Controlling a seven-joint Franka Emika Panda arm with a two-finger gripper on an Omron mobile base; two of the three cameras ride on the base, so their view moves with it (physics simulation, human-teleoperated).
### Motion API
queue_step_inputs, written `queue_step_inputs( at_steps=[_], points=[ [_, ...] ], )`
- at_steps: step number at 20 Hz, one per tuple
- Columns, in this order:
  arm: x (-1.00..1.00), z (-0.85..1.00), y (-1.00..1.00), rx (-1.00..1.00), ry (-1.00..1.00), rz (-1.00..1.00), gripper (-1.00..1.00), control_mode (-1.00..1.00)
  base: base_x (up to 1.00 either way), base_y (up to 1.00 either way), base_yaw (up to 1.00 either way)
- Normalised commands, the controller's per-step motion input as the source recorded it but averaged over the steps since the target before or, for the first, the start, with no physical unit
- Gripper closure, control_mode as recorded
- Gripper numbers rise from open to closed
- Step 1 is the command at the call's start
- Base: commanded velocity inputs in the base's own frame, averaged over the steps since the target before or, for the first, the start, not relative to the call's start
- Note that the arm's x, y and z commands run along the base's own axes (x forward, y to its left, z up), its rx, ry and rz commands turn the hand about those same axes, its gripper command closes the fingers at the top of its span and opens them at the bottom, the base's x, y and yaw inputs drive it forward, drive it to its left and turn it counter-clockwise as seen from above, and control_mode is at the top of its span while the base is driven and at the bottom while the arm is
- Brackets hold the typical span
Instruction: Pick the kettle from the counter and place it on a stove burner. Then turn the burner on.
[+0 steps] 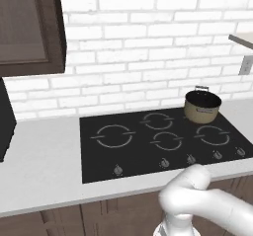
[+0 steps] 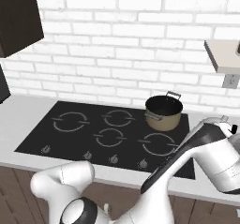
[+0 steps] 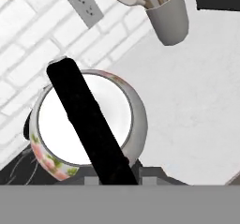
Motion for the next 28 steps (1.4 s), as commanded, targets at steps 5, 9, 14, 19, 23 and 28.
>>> queue_step_inputs(
  at_steps=[5,9,14,19,23,28],
  points=[
    [-0.09,0.50,1.00,0.00,-0.49,-0.08,1.00,-1.00,0.00,0.00,0.00],
    [0.00,0.46,1.00,0.00,-0.32,-0.02,1.00,-1.00,0.00,0.00,0.00],
    [0.01,0.57,1.00,0.00,-0.04,0.00,1.00,-1.00,0.00,0.00,0.00],
    [0.09,0.38,1.00,0.00,0.09,0.00,1.00,-1.00,0.00,0.00,0.00],
    [0.17,0.19,1.00,0.00,0.25,0.00,1.00,-1.00,0.00,0.00,0.00],
    [0.24,0.16,1.00,0.00,0.38,0.00,1.00,-1.00,0.00,0.00,0.00]
  ],
)
